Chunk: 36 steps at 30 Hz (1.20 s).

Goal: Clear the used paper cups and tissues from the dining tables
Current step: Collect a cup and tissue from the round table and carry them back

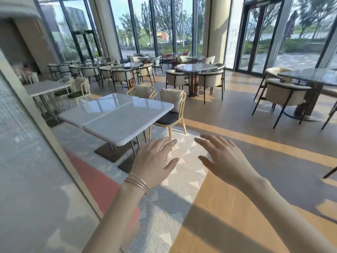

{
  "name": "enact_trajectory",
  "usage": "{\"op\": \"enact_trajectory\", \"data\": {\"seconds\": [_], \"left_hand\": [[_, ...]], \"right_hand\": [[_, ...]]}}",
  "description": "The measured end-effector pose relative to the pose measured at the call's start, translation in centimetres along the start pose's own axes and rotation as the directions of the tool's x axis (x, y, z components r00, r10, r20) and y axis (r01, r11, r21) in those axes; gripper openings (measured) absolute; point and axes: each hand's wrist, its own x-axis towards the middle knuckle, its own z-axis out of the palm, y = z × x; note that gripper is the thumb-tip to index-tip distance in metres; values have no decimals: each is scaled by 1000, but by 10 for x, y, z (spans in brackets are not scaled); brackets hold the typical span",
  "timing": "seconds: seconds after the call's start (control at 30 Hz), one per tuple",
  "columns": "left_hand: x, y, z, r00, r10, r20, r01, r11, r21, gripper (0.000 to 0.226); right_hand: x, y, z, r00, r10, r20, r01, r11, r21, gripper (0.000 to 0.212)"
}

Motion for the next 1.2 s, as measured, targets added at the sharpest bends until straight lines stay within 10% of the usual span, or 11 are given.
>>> {"op": "enact_trajectory", "data": {"seconds": [0.47,1.2], "left_hand": [[109,-39,-5,995,42,-91,-39,999,34,55],[204,64,13,879,429,-209,-463,871,-162,52]], "right_hand": [[100,39,-7,999,-8,-49,6,999,-41,53],[22,108,-66,917,353,-183,-389,893,-226,53]]}}
